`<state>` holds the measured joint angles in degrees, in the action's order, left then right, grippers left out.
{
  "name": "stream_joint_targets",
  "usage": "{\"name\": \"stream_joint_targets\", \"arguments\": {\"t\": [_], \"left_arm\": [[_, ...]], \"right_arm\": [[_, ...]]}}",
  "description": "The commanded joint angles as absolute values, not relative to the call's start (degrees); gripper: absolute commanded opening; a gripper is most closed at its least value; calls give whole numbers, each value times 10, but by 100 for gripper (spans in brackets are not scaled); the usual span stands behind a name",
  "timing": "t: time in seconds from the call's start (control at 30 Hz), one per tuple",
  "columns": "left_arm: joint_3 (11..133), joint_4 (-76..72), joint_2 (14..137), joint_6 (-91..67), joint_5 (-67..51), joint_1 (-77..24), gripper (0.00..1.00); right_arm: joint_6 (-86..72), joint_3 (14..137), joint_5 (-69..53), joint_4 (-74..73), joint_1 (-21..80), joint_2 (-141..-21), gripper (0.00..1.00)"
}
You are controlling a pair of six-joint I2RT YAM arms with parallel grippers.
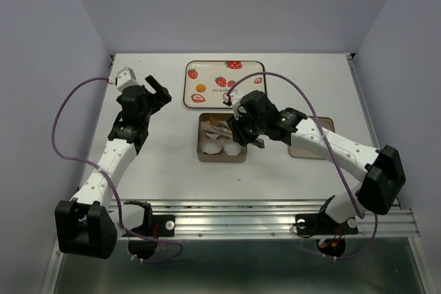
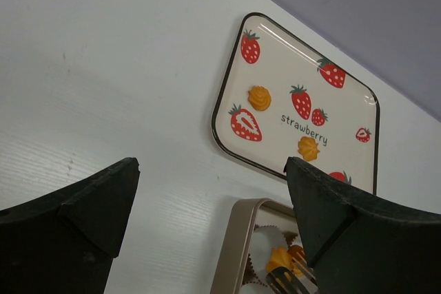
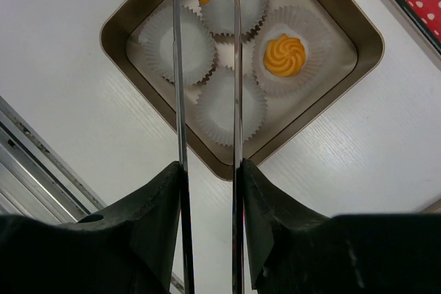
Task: Pack the cookies
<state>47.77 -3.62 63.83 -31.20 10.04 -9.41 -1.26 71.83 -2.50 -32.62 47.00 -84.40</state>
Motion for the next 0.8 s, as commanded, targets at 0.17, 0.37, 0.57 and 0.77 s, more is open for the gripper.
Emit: {"name": "stream_joint_targets", "arguments": {"t": [0.17, 0.37, 0.57, 0.77], "left_arm": [[483, -54, 610, -308, 100, -98, 99], [482, -54, 606, -307, 101, -98, 99], [482, -54, 605, -306, 99, -98, 99], [479, -55, 599, -303, 101, -98, 99]], "right_arm": [[-11, 725, -3, -309, 476, -874, 42], [-18, 727, 11, -294, 476, -893, 42], [-26, 726, 18, -286, 476, -904, 45], [-30, 729, 20, -286, 476, -911, 52]]}}
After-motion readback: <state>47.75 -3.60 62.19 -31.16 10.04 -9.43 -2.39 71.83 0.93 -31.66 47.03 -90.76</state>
